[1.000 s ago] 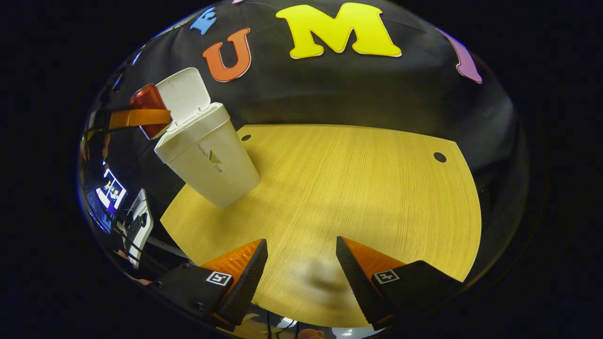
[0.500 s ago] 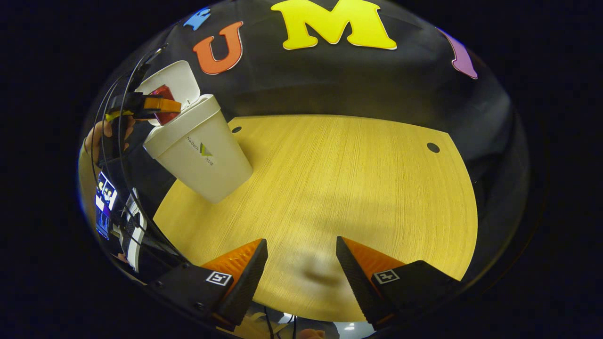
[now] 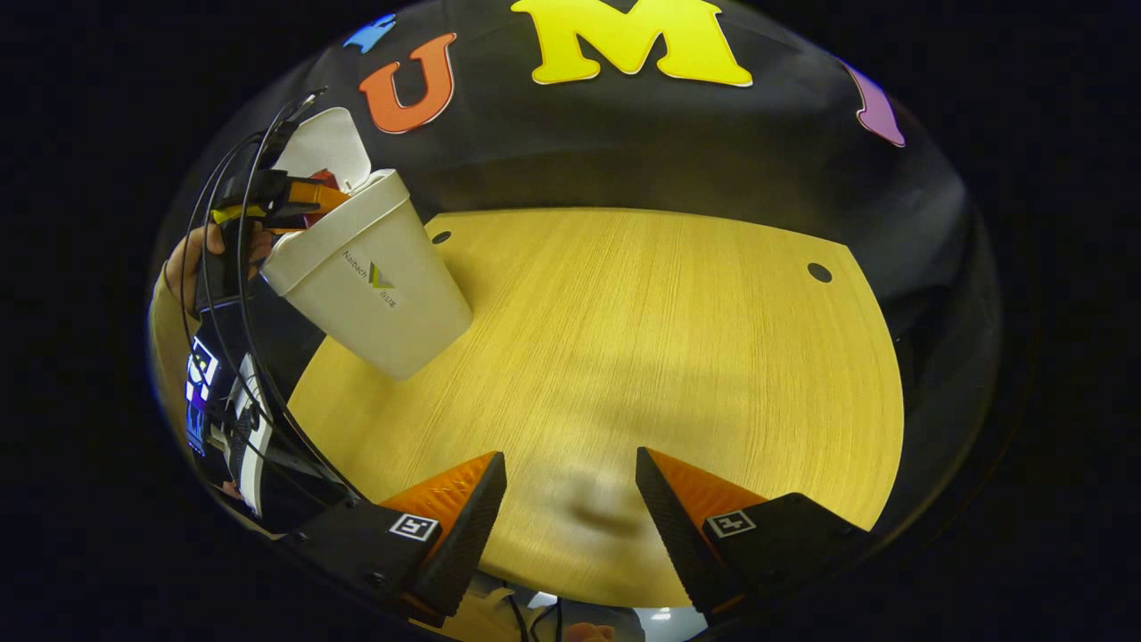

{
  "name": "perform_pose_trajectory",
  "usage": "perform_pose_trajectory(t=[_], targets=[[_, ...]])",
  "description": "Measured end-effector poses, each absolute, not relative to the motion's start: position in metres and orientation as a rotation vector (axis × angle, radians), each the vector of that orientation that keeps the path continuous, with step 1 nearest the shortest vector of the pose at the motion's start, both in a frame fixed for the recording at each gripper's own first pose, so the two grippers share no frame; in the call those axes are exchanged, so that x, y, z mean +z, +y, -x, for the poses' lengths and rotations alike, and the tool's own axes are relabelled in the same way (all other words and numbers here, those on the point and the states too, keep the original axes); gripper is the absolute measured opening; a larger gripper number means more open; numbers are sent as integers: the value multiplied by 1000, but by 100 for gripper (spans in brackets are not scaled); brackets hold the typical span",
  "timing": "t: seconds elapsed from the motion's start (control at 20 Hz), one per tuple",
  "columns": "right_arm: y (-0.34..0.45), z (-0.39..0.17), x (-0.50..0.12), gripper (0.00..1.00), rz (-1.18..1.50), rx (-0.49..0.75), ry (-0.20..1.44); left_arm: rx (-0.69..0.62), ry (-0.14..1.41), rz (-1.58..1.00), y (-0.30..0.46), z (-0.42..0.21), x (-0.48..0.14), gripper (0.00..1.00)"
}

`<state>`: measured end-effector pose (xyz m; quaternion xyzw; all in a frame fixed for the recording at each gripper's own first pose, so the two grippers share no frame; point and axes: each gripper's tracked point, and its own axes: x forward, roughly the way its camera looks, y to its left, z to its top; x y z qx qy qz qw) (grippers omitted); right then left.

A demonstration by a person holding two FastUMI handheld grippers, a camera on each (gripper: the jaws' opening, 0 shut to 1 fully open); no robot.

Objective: Press the lid of the desktop garbage bin to open it, pick up the crumpled paper on the desktop and throw it into the bin, then pick up the pop can on the desktop and drop it into the bin, and finally close the garbage bin lid.

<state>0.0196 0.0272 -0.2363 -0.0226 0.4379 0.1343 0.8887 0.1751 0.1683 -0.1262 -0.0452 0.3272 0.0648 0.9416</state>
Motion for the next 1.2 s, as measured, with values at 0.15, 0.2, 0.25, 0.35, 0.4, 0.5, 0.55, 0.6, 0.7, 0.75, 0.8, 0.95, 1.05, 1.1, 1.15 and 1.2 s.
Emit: perform_pose_trajectory(t=[0.15, 0.2, 0.25, 0.35, 0.4, 0.5, 0.55, 0.6, 0.7, 0.75, 0.8, 0.95, 1.05, 1.1, 1.15, 1.2], targets=[[31, -19, -238, 93, 55, 303, 903, 130, 660, 106, 166, -171, -130, 92], [33, -19, -239, 93, 54, 311, 901, 136, 657, 107, 165, -168, -128, 93], [33, -18, -238, 93, 54, 318, 899, 140, 651, 105, 164, -166, -124, 94], [31, -17, -239, 93, 58, 329, 895, 136, 631, 98, 160, -162, -116, 95], [30, -16, -239, 93, 57, 334, 892, 140, 613, 87, 160, -160, -111, 95], [27, -14, -240, 93, 55, 344, 891, 158, 574, 55, 158, -156, -94, 95], [26, -14, -241, 93, 57, 348, 890, 183, 557, 40, 160, -154, -87, 96], [24, -13, -242, 93, 61, 350, 890, 204, 544, 29, 160, -152, -79, 96], [21, -11, -242, 93, 54, 363, 886, 206, 525, 16, 154, -147, -68, 97], [19, -9, -243, 93, 51, 367, 887, 209, 513, 3, 153, -147, -62, 97], [16, -7, -245, 93, 47, 367, 888, 212, 501, -14, 151, -145, -55, 97], [11, -3, -250, 93, 34, 374, 894, 224, 447, -45, 144, -145, -28, 96], [6, 0, -253, 93, 31, 377, 902, 242, 416, -42, 145, -148, -8, 98], [5, 1, -255, 93, 29, 379, 908, 256, 395, -40, 149, -148, 3, 99], [4, 2, -256, 93, 27, 381, 912, 267, 379, -43, 153, -150, 14, 99], [2, 2, -256, 93, 27, 383, 914, 284, 365, -48, 157, -153, 24, 98]])
